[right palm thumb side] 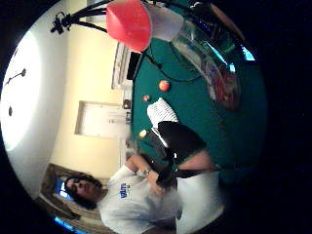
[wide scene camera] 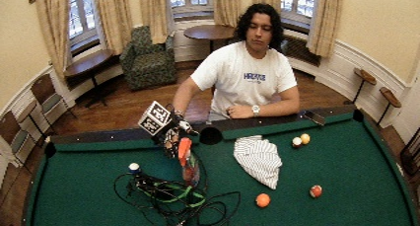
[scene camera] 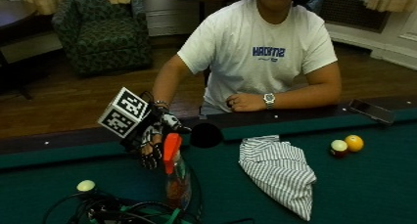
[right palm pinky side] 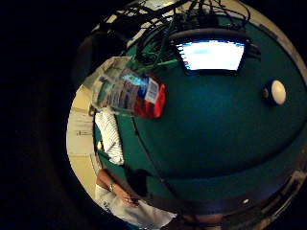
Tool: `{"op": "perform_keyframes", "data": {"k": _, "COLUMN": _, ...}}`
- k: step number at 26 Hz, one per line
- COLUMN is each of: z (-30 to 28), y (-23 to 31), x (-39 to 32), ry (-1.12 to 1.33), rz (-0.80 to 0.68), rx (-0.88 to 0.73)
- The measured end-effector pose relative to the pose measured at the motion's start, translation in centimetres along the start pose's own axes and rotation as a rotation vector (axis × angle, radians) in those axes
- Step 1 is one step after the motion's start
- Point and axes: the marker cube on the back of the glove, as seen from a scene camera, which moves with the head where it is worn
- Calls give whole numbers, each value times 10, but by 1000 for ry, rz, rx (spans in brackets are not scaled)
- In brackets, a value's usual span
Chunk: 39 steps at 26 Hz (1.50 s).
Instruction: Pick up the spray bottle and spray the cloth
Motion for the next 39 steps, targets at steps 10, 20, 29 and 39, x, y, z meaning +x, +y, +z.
{"op": "perform_keyframes", "data": {"k": 10, "z": 17, "y": -35, "x": 1, "ry": -221, "rz": 1, "rx": -47}}
{"op": "perform_keyframes", "data": {"k": 20, "z": 34, "y": -63, "x": -9, "ry": -345, "rz": -10, "rx": -81}}
{"op": "perform_keyframes", "data": {"k": 29, "z": 44, "y": -82, "x": -18, "ry": -456, "rz": -32, "rx": 40}}
{"op": "perform_keyframes", "data": {"k": 39, "z": 54, "y": -87, "x": -22, "ry": -449, "rz": -47, "rx": 153}}
